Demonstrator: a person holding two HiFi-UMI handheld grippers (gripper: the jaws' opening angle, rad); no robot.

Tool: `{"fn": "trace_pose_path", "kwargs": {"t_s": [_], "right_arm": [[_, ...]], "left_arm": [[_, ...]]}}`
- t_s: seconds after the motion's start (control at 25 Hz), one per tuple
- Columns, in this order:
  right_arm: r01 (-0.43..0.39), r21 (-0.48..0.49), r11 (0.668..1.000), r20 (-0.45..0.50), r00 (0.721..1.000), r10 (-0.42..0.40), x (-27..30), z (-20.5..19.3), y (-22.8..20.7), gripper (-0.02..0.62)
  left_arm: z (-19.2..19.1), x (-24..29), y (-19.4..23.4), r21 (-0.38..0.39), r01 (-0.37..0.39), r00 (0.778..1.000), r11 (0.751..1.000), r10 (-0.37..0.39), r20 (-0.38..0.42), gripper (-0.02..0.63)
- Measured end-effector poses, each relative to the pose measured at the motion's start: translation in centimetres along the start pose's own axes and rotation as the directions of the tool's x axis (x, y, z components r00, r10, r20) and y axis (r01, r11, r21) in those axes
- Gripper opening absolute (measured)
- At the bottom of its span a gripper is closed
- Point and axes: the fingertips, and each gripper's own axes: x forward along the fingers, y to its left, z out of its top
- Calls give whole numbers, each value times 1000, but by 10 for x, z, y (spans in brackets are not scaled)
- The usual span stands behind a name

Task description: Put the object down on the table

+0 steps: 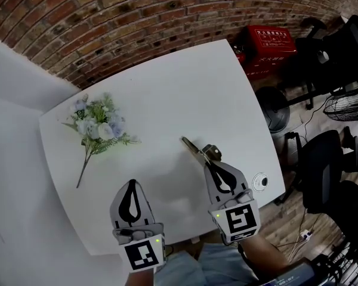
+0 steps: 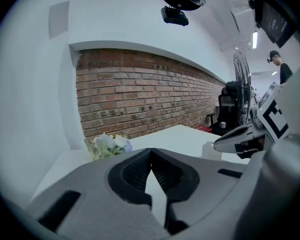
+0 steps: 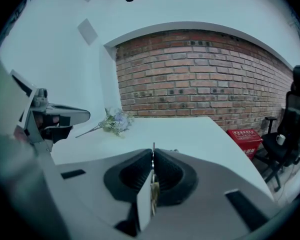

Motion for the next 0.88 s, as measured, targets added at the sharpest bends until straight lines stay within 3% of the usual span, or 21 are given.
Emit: {"fn": "trace_pose_path", "kwargs": {"t_s": [0.88], "right_arm": [[12, 22, 1000, -9, 1000, -12, 8, -11, -10, 21]], "left_arm": [[-6, 14, -4, 14, 16, 1000, 1000, -16, -18, 8]]}}
